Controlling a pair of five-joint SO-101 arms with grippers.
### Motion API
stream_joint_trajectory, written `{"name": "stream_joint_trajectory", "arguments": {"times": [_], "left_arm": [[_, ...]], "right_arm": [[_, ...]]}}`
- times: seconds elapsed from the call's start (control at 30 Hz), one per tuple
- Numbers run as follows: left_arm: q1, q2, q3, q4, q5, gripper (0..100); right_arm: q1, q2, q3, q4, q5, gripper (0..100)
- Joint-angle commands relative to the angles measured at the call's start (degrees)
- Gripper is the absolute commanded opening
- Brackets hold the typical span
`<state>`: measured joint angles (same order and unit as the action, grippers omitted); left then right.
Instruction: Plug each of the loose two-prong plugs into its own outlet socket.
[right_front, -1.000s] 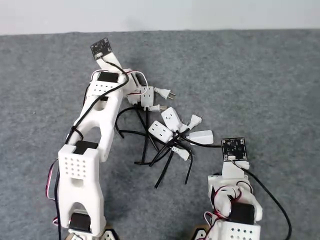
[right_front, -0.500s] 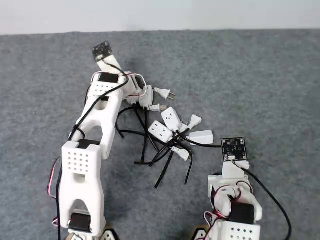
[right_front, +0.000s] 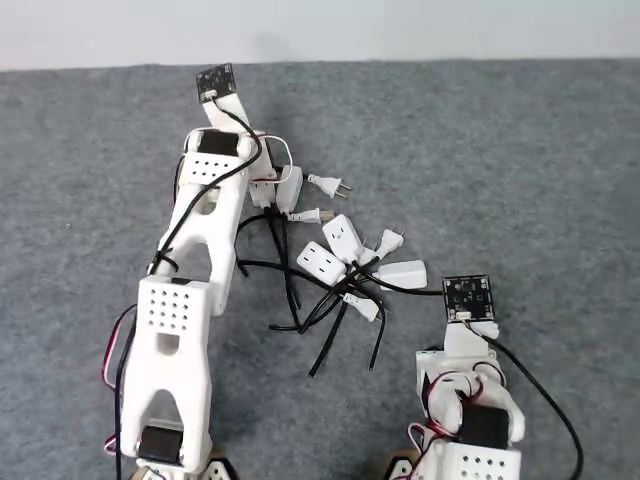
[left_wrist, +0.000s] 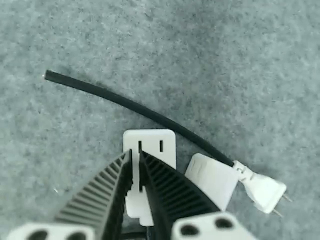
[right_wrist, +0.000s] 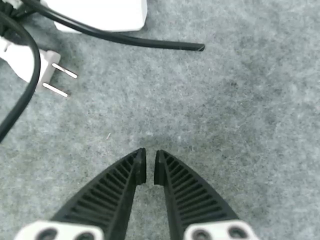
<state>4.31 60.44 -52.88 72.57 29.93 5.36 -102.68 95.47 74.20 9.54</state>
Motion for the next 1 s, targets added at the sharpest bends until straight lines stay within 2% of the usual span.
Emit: {"name": "stream_joint_trajectory", "arguments": {"times": [0.0, 0.13, 0.27, 0.37, 0.83, 0.97], "left_arm": [[0.26, 1.49, -2.95, 3.16, -0.79, 2], [0.53, 1.85, -6.55, 7.03, -0.7, 8], [0.62, 2.02, -12.53, 13.27, 5.19, 20], [0.62, 2.73, -14.37, 14.86, 5.89, 24], [0.09, 7.12, -14.64, 11.87, 5.89, 24], [0.44, 7.21, -14.55, 10.99, 2.99, 14]], "right_arm": [[0.75, -0.57, 0.97, 0.13, -0.09, 3.9], [0.75, -0.57, 0.97, 0.13, -0.09, 3.9], [0.75, -0.57, 0.97, 0.13, -0.09, 3.9], [0.75, -0.57, 0.97, 0.13, -0.09, 3.9], [0.75, -0.57, 0.97, 0.22, -0.09, 3.9], [0.75, -0.57, 0.97, 0.22, -0.09, 3.9]]}}
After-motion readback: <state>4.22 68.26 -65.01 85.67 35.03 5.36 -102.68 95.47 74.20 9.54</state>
